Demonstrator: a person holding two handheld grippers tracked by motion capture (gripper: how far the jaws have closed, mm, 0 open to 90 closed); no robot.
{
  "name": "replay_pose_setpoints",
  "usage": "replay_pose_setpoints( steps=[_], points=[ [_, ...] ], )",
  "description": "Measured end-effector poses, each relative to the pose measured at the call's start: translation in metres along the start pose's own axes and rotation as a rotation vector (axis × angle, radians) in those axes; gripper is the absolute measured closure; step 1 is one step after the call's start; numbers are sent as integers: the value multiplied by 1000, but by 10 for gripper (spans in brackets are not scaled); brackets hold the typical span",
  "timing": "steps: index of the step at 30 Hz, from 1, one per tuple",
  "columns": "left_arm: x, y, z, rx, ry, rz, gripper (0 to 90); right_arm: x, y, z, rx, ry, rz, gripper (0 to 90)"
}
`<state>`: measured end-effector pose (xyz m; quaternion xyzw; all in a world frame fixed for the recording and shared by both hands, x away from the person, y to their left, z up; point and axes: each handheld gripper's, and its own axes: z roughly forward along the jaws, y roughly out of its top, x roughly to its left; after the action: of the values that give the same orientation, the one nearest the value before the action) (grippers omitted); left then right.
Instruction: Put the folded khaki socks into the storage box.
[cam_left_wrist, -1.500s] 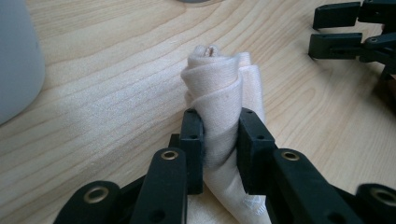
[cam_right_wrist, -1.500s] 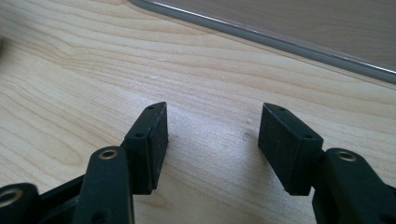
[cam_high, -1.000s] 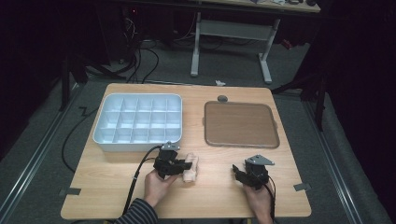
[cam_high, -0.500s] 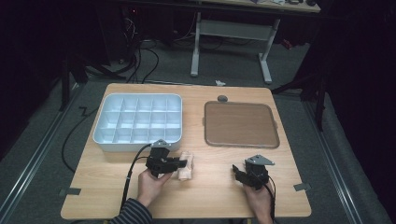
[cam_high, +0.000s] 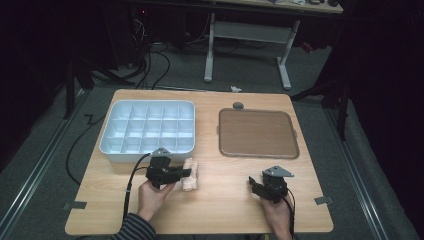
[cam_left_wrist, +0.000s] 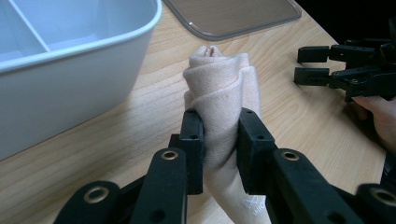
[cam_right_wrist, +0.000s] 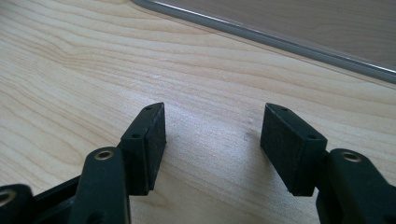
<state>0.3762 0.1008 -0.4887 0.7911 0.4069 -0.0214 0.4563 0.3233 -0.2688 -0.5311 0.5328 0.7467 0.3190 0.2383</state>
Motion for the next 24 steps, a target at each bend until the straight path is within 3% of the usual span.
replay_pose_setpoints(
  steps=[7, 24],
  points=[
    [6, 0, -8, -8, 3, -18, 746, 0, 0, 0, 0, 1, 0, 406],
    [13, 5, -26, -23, 37, -11, 746, 0, 0, 0, 0, 3, 0, 406]
  ],
)
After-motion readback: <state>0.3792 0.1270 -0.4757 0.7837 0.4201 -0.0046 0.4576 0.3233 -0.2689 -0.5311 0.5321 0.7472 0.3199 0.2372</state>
